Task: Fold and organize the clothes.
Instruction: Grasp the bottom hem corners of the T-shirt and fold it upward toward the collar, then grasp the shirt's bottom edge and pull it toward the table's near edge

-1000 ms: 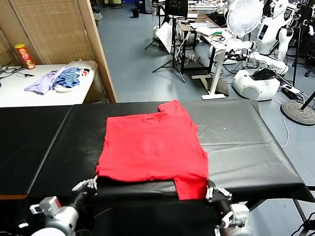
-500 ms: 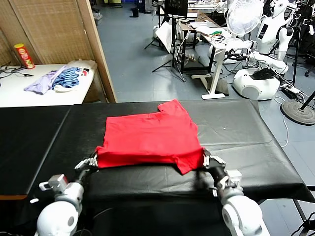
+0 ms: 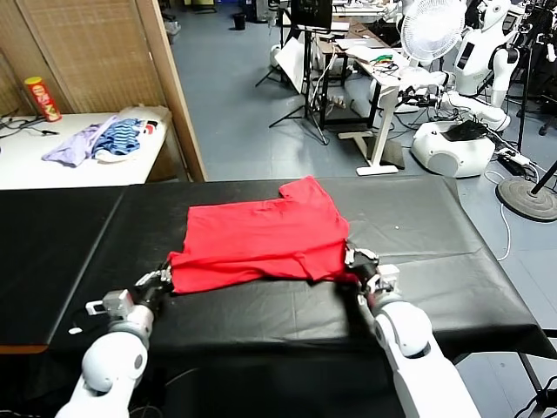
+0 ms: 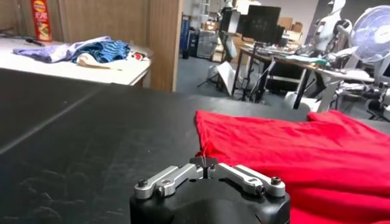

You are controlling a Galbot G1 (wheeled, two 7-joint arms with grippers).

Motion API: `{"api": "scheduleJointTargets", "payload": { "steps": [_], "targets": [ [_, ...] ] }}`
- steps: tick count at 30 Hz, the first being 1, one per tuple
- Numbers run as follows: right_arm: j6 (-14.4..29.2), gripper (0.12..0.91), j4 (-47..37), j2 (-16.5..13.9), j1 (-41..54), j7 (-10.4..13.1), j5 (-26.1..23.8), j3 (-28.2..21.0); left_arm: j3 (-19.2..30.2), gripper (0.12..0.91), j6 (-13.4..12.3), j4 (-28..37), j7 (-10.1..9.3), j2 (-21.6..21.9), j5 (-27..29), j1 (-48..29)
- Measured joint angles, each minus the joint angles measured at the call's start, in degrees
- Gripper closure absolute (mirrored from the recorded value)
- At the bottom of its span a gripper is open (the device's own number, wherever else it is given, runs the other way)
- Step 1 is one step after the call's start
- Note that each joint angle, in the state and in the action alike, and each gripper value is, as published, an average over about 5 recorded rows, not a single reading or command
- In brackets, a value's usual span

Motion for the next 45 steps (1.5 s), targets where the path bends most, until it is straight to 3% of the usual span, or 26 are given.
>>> {"api": "scheduleJointTargets", "payload": {
  "steps": [7,10,12,15,20,24,29,32,35,37,45],
  "targets": [
    [-1.46,0.341,8.24,-1.5,-7.51,0.44,0.05,2.21,-1.03,0.479,0.22,-2.32,0.22,0.08,0.19,2.25],
    [-1.22,0.249,9.75,-1.86,-10.32,0.26,-0.18,2.81,-1.4,0.325,0.46,-3.95,0.48,0.09,-0.22,3.91],
    [-1.1,0.234,10.14,-1.94,-11.75,0.1,-0.34,3.0,-1.53,0.259,0.74,-5.0,0.79,0.02,-0.9,5.09],
    [-0.98,0.232,10.27,-1.71,-12.99,-0.05,-0.68,2.95,-1.58,0.236,1.64,-6.27,1.24,-0.18,-2.85,6.69],
    [-0.96,0.357,10.08,-1.2,-13.39,-0.22,-1.13,2.53,-1.62,0.232,3.03,-6.68,1.44,-0.56,-5.66,8.09],
    [-1.07,0.531,9.17,-0.88,-13.14,-0.29,-1.19,2.13,-1.72,0.274,3.35,-6.06,1.75,-0.59,-7.24,8.17],
    [-1.38,0.792,8.23,-0.73,-12.67,-0.1,-0.81,1.92,-1.72,0.516,3.63,-4.7,1.93,-0.6,-7.07,7.79],
    [-2.49,0.879,8.34,-1.06,-12.32,0.69,0.08,1.96,-1.72,0.684,3.63,-3.9,2.25,-0.41,-7.12,7.55],
    [-4.32,0.898,9.07,-1.9,-12.13,1.43,1.29,2.15,-1.67,0.843,3.44,-3.22,2.31,-0.13,-6.95,7.28],
    [-5.45,0.898,9.77,-2.68,-12.19,1.6,2.34,2.36,-1.6,0.896,3.24,-3.08,2.12,0.11,-5.94,7.3],
    [-9.0,0.898,13.87,-6.6,-14.62,2.04,6.36,3.5,-1.85,0.905,3.2,-4.82,1.81,2.68,1.97,9.21]
  ]
}}
